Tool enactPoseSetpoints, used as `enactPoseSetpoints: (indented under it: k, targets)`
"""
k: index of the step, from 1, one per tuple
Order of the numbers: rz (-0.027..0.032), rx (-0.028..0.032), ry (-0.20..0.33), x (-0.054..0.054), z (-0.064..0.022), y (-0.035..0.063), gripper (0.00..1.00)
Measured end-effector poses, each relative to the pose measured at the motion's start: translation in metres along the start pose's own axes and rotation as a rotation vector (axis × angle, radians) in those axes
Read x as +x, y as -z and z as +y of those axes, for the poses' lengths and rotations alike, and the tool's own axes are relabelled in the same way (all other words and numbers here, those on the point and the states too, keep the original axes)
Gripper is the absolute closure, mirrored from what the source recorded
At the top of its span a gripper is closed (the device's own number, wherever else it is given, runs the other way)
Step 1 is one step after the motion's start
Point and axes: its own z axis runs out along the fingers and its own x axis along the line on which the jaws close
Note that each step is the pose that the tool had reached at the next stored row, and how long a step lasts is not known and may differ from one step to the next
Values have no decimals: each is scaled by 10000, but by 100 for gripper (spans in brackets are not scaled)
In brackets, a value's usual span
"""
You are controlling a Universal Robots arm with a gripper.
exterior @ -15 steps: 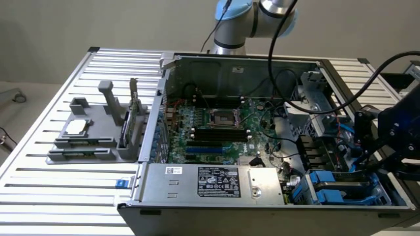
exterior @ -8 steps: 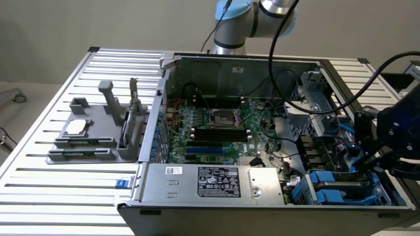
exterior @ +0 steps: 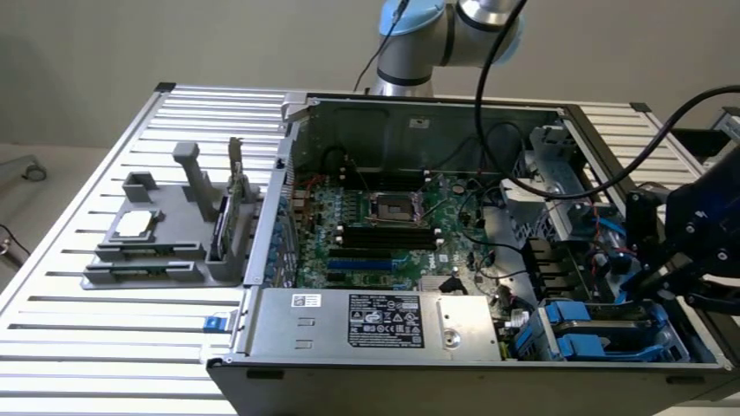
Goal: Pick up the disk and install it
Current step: 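Insert the first disk wire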
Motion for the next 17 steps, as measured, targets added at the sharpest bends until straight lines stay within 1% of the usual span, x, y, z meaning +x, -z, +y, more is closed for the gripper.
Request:
enactPoseSetpoints:
  k: [4,9,11,13,17]
  targets:
    - [106,-63,-209,8,-5,48,84]
    - [295,-153,-489,14,-8,84,84]
    - [350,-177,-609,14,-8,89,84]
    - [391,-192,-709,15,-9,92,84]
    - [398,-205,-846,22,-22,91,84]
